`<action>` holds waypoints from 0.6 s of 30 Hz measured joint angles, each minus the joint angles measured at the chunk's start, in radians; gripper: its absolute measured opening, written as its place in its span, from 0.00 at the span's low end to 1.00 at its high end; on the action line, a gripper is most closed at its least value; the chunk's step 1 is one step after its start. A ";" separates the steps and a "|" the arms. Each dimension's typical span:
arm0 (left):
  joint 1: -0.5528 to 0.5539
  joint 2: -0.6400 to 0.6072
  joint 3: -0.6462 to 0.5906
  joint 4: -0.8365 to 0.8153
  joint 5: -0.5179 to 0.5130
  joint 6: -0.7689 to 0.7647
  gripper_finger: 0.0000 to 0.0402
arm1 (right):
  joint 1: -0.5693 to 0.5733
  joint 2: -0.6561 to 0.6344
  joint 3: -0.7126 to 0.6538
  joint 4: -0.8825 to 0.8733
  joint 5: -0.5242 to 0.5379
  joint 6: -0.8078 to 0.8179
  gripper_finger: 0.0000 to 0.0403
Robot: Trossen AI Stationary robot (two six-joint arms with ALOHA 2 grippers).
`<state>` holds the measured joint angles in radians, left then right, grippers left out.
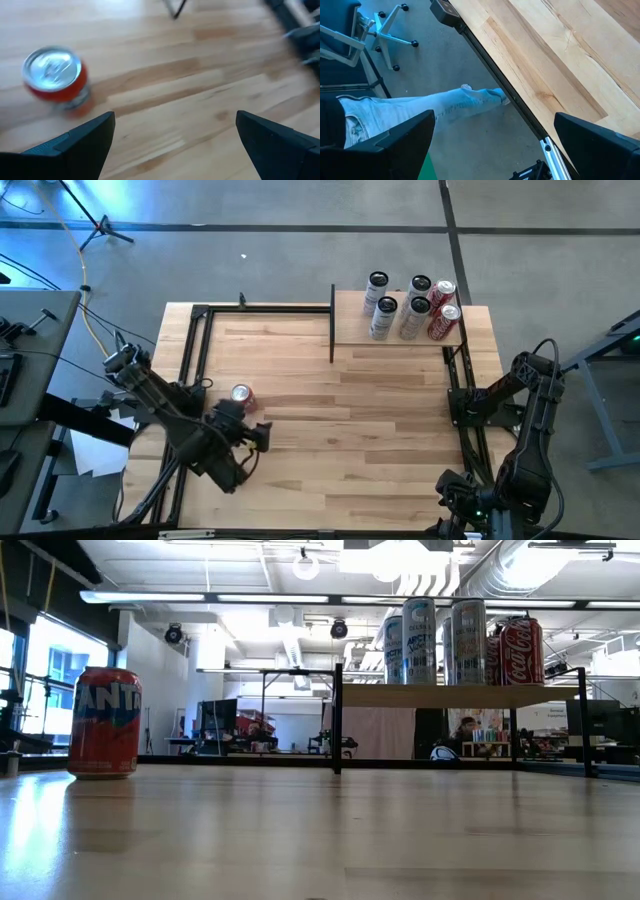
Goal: Place canned beverage on shelf
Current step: Put the orange soda can on the shelf
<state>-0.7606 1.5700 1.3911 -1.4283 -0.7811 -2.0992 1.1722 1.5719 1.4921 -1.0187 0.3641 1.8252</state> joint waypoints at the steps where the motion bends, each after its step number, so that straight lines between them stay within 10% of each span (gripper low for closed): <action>1: -0.007 0.000 0.000 0.004 -0.028 0.002 0.98 | 0.000 0.000 0.000 0.000 0.000 0.000 0.99; 18: -0.083 0.022 0.000 0.106 -0.104 0.059 0.98 | 0.000 0.000 0.000 0.000 0.000 0.000 0.99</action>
<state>-0.8431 1.5924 1.3907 -1.3224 -0.8853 -2.0406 1.1725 1.5719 1.4920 -1.0187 0.3641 1.8252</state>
